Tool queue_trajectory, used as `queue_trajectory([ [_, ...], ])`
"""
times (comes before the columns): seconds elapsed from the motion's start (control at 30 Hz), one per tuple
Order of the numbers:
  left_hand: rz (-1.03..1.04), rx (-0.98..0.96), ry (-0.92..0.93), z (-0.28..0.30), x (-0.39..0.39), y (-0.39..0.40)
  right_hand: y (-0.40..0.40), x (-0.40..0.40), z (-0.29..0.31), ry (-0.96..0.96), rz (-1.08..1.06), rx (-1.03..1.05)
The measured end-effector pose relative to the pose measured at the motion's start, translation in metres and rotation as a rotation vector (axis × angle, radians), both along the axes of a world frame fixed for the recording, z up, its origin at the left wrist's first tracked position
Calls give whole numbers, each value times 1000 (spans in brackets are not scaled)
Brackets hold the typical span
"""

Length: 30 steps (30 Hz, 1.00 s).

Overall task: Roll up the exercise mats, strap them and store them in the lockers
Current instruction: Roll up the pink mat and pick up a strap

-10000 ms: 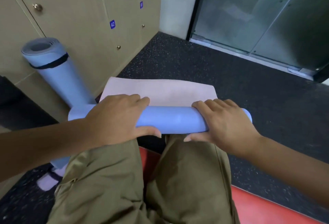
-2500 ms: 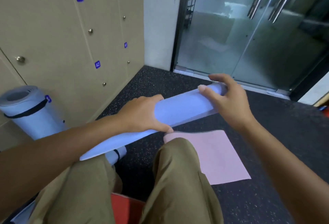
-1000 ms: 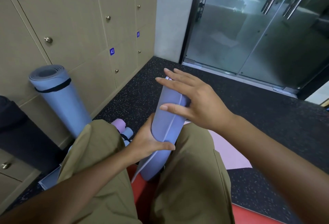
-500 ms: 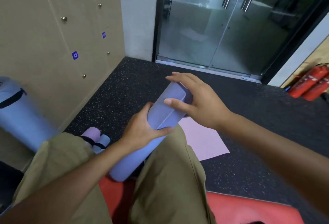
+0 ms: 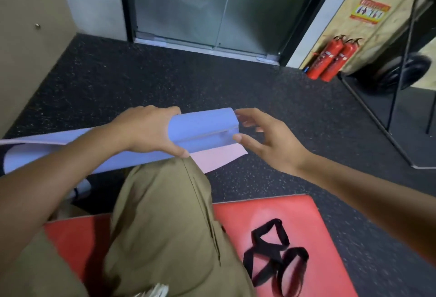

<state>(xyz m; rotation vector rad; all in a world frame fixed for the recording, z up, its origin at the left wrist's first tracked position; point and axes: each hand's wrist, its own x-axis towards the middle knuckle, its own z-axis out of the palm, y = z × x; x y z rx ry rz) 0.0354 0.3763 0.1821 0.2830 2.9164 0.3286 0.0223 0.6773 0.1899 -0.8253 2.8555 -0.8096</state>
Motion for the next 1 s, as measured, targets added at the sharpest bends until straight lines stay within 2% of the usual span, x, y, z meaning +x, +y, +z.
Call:
queue_trajectory([
  [0.1,-28,-64,-20,0,-3,9,27,10,-26,-36,-51,60],
  [0.17,-51,-126,-17,1,-4,15,46,15,-49,-79,-53,172],
  [0.33,-68,-188,-15,1,-6,20,88,23,-100,-433,-37,464],
  [0.47,-41,-156,-31,1,-4,16,104,27,-125,-587,17,601],
  [0.67,16,-94,-73,-2,-3,6,104,21,-139,-547,126,747],
  [0.8,37,-59,-79,-2,-2,0,101,23,-143,-450,235,845],
  [1.0,55,-36,-64,-2,0,0,110,33,-149,-437,229,776],
])
